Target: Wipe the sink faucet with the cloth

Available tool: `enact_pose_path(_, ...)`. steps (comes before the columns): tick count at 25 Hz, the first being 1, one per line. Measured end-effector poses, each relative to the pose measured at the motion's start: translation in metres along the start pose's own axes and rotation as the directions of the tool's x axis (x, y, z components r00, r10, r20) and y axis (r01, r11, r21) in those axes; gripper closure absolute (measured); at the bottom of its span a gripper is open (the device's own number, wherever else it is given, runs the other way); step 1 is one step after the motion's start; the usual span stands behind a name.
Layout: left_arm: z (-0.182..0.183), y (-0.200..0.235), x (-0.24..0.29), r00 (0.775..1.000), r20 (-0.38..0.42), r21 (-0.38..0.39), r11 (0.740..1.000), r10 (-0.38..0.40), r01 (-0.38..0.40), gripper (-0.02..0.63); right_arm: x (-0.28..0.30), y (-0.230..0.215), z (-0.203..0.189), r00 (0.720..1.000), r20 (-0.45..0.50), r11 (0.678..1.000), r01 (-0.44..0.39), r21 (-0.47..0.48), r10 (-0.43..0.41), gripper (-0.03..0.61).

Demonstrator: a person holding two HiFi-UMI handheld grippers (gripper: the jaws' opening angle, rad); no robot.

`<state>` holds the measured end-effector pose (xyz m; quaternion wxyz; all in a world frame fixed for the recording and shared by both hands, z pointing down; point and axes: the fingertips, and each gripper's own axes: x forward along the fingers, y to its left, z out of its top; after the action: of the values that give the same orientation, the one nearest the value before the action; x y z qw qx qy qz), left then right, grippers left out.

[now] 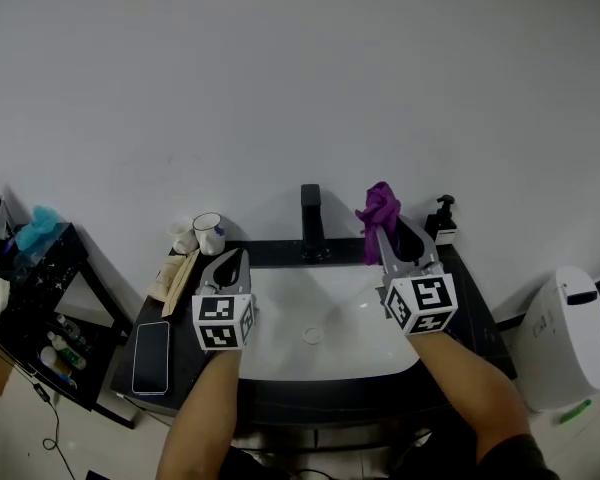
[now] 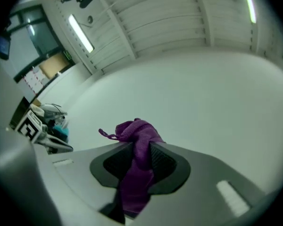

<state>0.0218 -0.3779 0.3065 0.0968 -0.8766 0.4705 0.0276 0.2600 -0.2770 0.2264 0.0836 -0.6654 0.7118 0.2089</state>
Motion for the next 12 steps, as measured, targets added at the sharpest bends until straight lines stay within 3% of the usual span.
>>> enact_pose_path(3, -0.008, -0.006, 0.006, 0.999, -0.030, -0.016, 1.000, -0.021, 0.021, 0.597, -0.001, -0.019, -0.033, 0.993, -0.112, 1.000, 0.024, -0.019, -0.026, 0.474)
enact_pose_path(7, -0.009, -0.001, 0.003, 0.999, -0.036, -0.025, 1.000, -0.002, 0.001, 0.597, -0.019, -0.009, -0.065, 0.975, -0.221, 1.000, 0.012, 0.002, -0.012, 0.474)
enact_pose_path(12, 0.009, 0.008, -0.005, 0.999, 0.016, -0.056, 0.998, 0.031, -0.030, 0.597, -0.039, 0.004, -0.059, 0.966, -0.254, 0.999, 0.043, 0.026, -0.035, 0.474)
